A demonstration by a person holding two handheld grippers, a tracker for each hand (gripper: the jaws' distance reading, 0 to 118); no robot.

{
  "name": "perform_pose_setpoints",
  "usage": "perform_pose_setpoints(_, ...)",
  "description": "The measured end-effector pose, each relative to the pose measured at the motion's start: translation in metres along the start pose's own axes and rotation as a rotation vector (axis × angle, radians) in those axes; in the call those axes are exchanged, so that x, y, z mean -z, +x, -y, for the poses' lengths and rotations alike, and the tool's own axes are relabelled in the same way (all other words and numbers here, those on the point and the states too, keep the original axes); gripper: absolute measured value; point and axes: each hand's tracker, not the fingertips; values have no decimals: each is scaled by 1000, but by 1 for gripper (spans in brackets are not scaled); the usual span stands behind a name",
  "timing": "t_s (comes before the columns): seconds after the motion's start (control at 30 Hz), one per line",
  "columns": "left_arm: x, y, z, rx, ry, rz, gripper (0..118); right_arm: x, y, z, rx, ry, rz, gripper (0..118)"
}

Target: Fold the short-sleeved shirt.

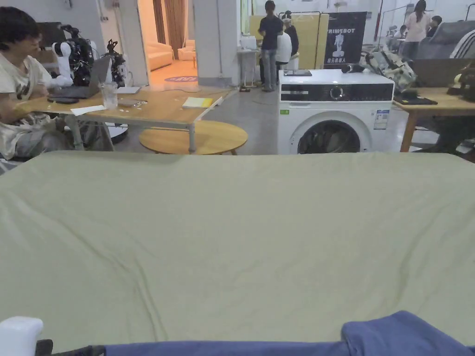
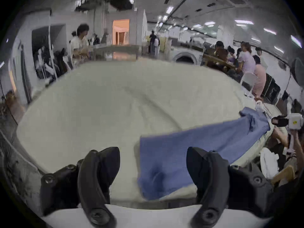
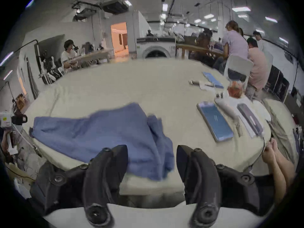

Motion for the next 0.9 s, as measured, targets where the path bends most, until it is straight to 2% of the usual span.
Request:
perform_pose_setpoints(0.13, -11, 38, -35, 37, 202, 22, 85, -2, -49, -38, -65, 106, -99, 63)
perform_pose_setpoints(0.17, -13, 48, -41, 28, 241, 47, 81, 0, -64, -46, -79, 130, -132, 63)
perform_pose_setpoints(0.2, -13, 57, -45, 26, 272, 84, 70, 7, -73, -50, -82, 145, -164, 61)
perform_pose_setpoints(0.23, -12, 65, -49, 27, 291, 111, 53, 14, -80, -52, -78, 155, -180, 55)
perform_pose_setpoints(0.27, -6, 71, -53, 31, 273, 117, 27, 20, -91, -55, -75, 161, -180, 32)
perform_pose_setpoints(0.3, -2, 78, -55, 29, 256, 110, 8, 25, -100, -58, -69, 167, -195, 6)
perform_pose_setpoints(0.33, 1, 83, -55, 28, 257, 120, 0, 30, -107, -59, -53, 171, -220, 0)
perform_pose_setpoints(0.4, 3, 91, -52, 4, 273, 143, 0, 37, -117, -56, -31, 168, -258, 0)
perform_pose_setpoints(0.53, 4, 80, -47, -78, 226, 235, 0, 45, -128, -49, -22, 139, -262, 0)
perform_pose_setpoints(0.67, 5, 23, -36, -291, 169, 354, 0, 41, -124, -42, -10, 118, -290, 0)
perform_pose_setpoints(0.7, 6, 2, -29, -377, 123, 376, 6, 39, -121, -39, -13, 115, -289, 0)
perform_pose_setpoints(0.73, 7, -15, -21, -429, 108, 357, 25, 37, -118, -37, -13, 112, -290, 0)
perform_pose_setpoints(0.77, 8, -32, -9, -473, 99, 352, 59, 34, -117, -34, -3, 101, -291, 0)
perform_pose_setpoints(0.8, 15, -52, 4, -518, 66, 344, 85, 33, -113, -30, 14, 84, -297, 0)
perform_pose_setpoints(0.83, 20, -65, 15, -557, 31, 335, 102, 32, -109, -27, 27, 76, -305, 0)
perform_pose_setpoints(0.9, 32, -95, 42, -675, -23, 332, 105, 30, -107, -19, 60, 57, -299, 0)
